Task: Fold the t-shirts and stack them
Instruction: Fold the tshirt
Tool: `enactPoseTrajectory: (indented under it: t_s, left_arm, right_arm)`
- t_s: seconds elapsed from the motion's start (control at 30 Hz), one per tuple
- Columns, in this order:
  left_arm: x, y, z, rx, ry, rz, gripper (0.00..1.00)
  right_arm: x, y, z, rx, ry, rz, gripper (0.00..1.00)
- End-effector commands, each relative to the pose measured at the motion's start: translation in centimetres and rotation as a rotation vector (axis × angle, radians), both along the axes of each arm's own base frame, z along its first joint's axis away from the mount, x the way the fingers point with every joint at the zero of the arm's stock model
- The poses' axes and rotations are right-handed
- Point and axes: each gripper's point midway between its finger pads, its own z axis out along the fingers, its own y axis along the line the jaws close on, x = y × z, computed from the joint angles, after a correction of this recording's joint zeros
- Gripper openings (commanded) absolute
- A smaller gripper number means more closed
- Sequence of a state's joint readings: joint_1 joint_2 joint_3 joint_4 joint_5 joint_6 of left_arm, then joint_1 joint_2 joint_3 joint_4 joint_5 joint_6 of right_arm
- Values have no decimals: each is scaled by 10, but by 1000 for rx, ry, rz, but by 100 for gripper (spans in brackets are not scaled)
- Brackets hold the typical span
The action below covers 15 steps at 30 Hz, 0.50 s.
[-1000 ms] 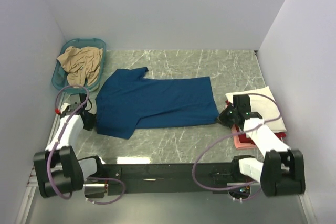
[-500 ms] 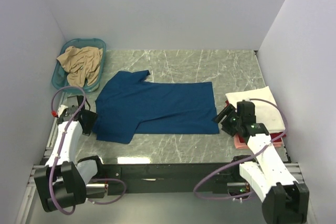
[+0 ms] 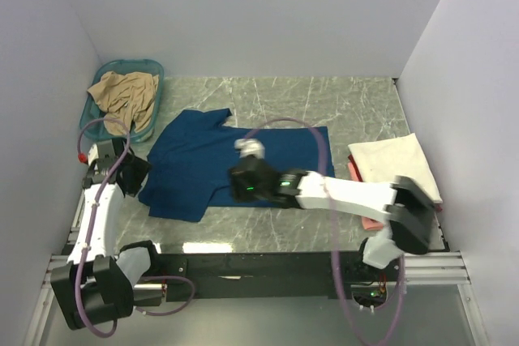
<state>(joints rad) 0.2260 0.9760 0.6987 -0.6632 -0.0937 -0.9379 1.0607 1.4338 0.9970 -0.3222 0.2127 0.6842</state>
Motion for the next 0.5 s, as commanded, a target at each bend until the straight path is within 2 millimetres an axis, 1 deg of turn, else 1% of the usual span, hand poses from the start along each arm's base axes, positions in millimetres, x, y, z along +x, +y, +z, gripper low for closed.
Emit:
enactPoseTrajectory:
  t_s: [0.0, 0.03, 0.07, 0.1, 0.13, 0.17, 0.2, 0.23, 0.27, 0.3, 0.33, 0.37, 0.47]
  left_arm:
    - [27, 0, 36, 26, -92, -79, 63]
    - [30, 1, 41, 32, -98, -86, 63]
    - [36, 3, 50, 43, -108, -96, 63]
    - [37, 3, 53, 46, -104, -100, 63]
    - [39, 4, 56, 49, -103, -103, 64]
    - [45, 5, 65, 57, -121, -111, 64]
    - [46, 5, 68, 57, -124, -114, 64]
    - [50, 6, 75, 62, -139, -116, 64]
    - [52, 6, 77, 62, -139, -121, 64]
    - [54, 5, 79, 58, -143, -126, 64]
    - [57, 4, 83, 58, -159, -132, 64]
    - [58, 4, 82, 56, -155, -138, 64]
    - [62, 4, 82, 56, -161, -143, 64]
  right_arm:
    - [5, 72, 14, -98, -213, 153, 60]
    - [2, 88, 13, -118, -249, 217, 59]
    - [-5, 113, 25, -92, -279, 268, 59]
    - [-8, 126, 6, -143, -289, 328, 58]
    - [-11, 137, 3, -145, -301, 357, 57]
    - [-13, 153, 10, -129, -318, 385, 57]
    - [-22, 163, -8, -161, -314, 427, 56]
    - [-23, 169, -11, -173, -330, 456, 56]
    - [-26, 178, -20, -184, -330, 480, 56]
    - [-29, 182, -26, -193, -331, 495, 56]
    - [-29, 185, -30, -202, -334, 509, 56]
    - [-28, 188, -41, -216, -327, 516, 56]
    - [-30, 192, -50, -232, -324, 542, 54]
